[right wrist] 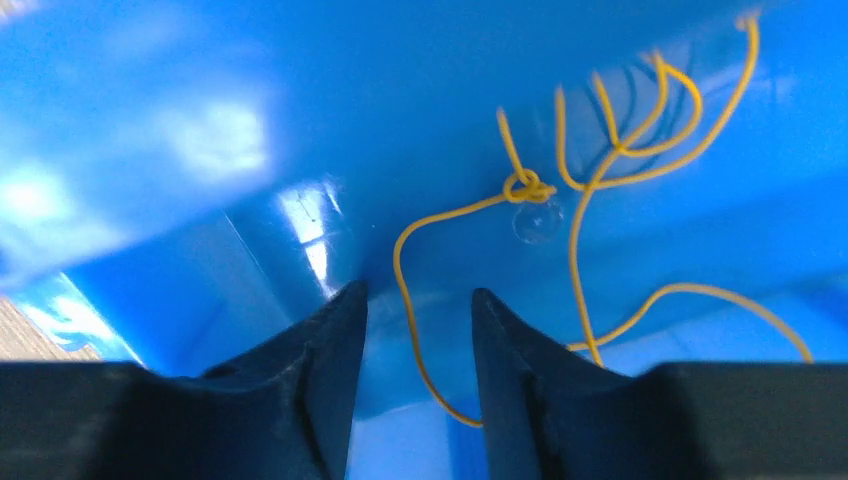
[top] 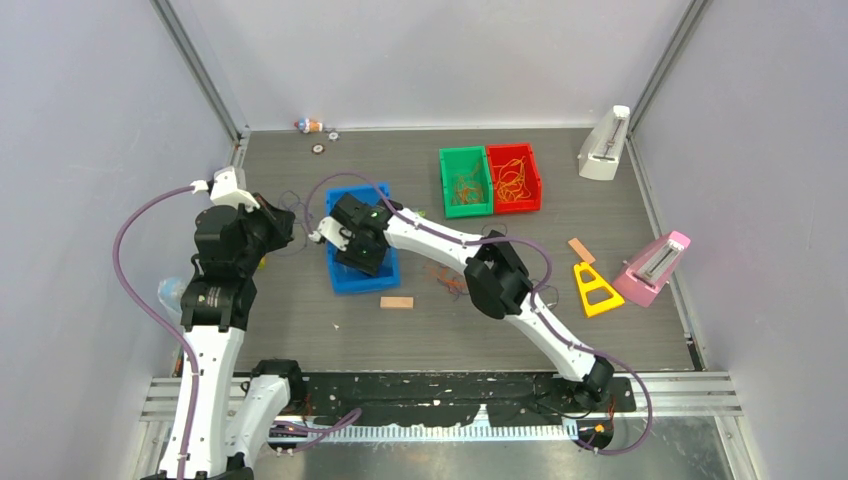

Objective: Untangle the cables

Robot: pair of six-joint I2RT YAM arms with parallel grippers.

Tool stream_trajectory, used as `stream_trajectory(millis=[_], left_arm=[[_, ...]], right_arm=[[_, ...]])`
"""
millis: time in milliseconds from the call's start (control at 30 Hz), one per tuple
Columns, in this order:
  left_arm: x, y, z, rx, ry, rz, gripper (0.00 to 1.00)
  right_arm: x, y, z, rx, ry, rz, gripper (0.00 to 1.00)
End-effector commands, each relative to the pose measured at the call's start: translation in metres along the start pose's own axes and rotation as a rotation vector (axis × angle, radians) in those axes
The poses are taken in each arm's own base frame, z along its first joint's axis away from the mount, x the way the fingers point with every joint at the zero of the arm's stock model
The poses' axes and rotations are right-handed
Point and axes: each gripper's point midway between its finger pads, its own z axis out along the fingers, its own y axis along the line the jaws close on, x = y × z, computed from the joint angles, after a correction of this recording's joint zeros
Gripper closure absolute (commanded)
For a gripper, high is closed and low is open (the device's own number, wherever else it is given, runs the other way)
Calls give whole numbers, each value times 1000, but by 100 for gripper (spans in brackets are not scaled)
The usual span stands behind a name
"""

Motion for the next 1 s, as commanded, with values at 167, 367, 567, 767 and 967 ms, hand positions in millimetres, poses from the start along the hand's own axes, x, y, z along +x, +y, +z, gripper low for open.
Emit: stream_trajectory(millis=[167,367,567,767,967], left_arm=[[-25,-11,-9,34,-70,18,100],[-34,-15,-13,40,-82,18,100],[-35,-30,-9,104,-49,1,100],[-46,-61,-4,216,-21,-18,100],[-41,-97,16,283,13,1,100]], right_arm=[[-36,-11,-48,104,-114,-37,94],[-105,-36,-164,235,-434,1,95],[-127,-58,-274,343,-653,82,95],[-108,-90,-381,421,-835,277,95],[-72,-120,-511,490,-1081,437,95]])
